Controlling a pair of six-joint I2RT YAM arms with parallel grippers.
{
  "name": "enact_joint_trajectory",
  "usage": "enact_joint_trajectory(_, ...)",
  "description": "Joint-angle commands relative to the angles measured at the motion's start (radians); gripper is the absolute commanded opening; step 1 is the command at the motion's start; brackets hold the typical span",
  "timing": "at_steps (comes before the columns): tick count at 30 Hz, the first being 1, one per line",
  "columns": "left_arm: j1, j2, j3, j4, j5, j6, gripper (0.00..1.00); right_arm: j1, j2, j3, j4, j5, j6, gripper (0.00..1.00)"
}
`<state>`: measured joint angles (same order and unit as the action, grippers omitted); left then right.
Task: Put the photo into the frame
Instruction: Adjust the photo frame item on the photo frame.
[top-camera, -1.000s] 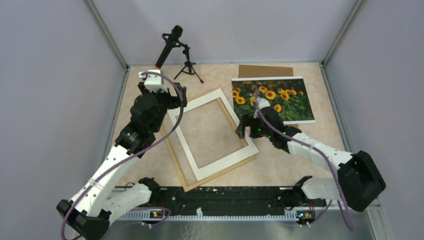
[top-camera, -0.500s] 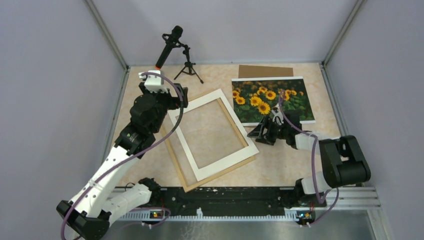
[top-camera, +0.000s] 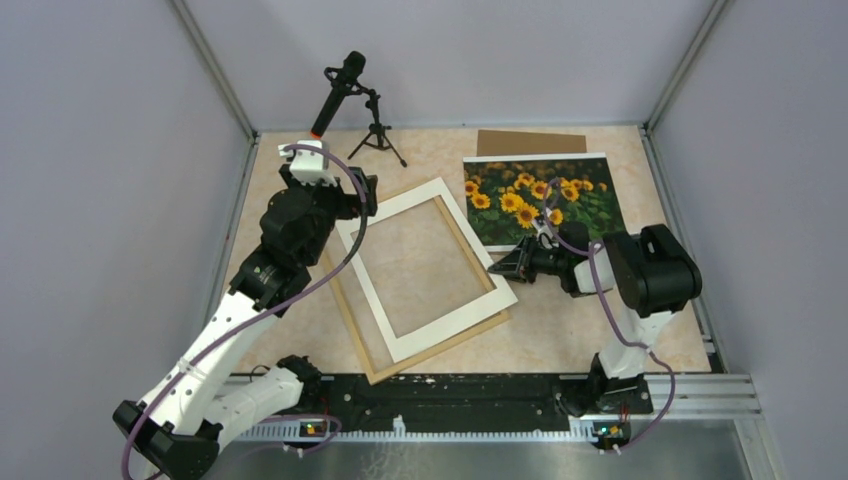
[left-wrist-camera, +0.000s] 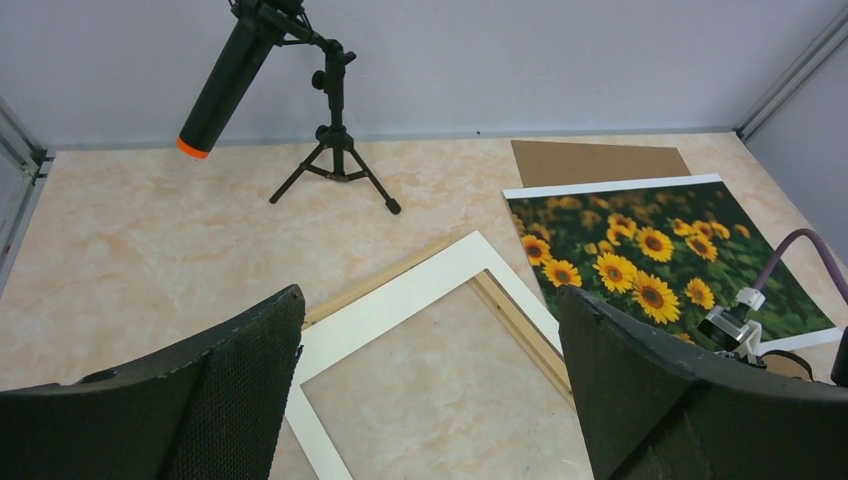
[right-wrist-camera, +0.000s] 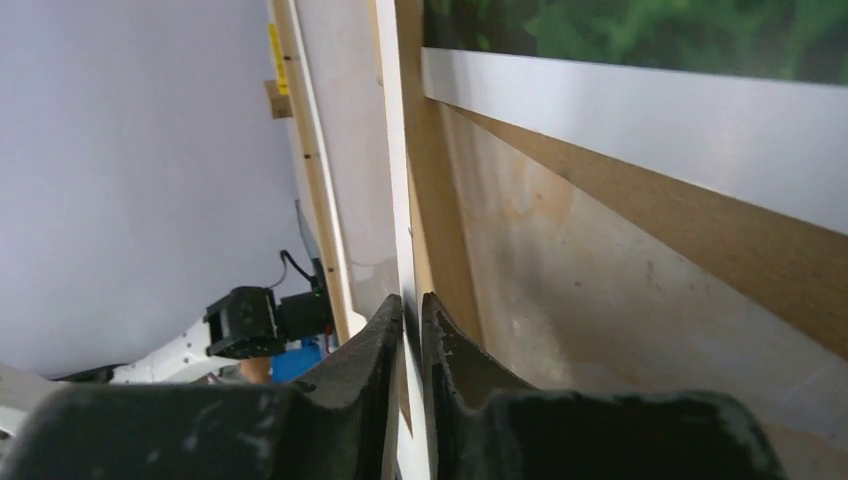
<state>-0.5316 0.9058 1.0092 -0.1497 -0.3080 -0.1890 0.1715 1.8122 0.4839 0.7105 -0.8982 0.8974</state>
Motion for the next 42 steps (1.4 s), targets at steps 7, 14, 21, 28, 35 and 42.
enact_joint_trajectory(7, 0.004, -0.005, -0.001, 0.045, 0.015, -0.014, 0.99, 0.023, -0.061, 0.053, 0.113, -0.011, -0.022, 0.00)
enact_joint_trajectory(14, 0.004, -0.008, -0.001, 0.044, 0.017, -0.015, 0.99, 0.114, -0.192, 0.075, -0.029, 0.074, -0.154, 0.00)
enact_joint_trajectory(21, 0.004, -0.010, -0.001, 0.043, 0.016, -0.015, 0.99, 0.196, -0.213, 0.088, 0.017, 0.064, -0.180, 0.00)
enact_joint_trajectory(28, 0.004, -0.014, -0.002, 0.043, 0.017, -0.015, 0.99, 0.210, -0.253, 0.068, 0.028, 0.087, -0.181, 0.00)
enact_joint_trajectory(35, 0.004, -0.009, -0.003, 0.043, 0.015, -0.016, 0.99, 0.249, -0.230, 0.064, 0.103, 0.110, -0.142, 0.00)
enact_joint_trajectory(42, 0.004, -0.011, -0.003, 0.042, 0.018, -0.017, 0.99, 0.288, -0.233, 0.058, 0.109, 0.138, -0.144, 0.00)
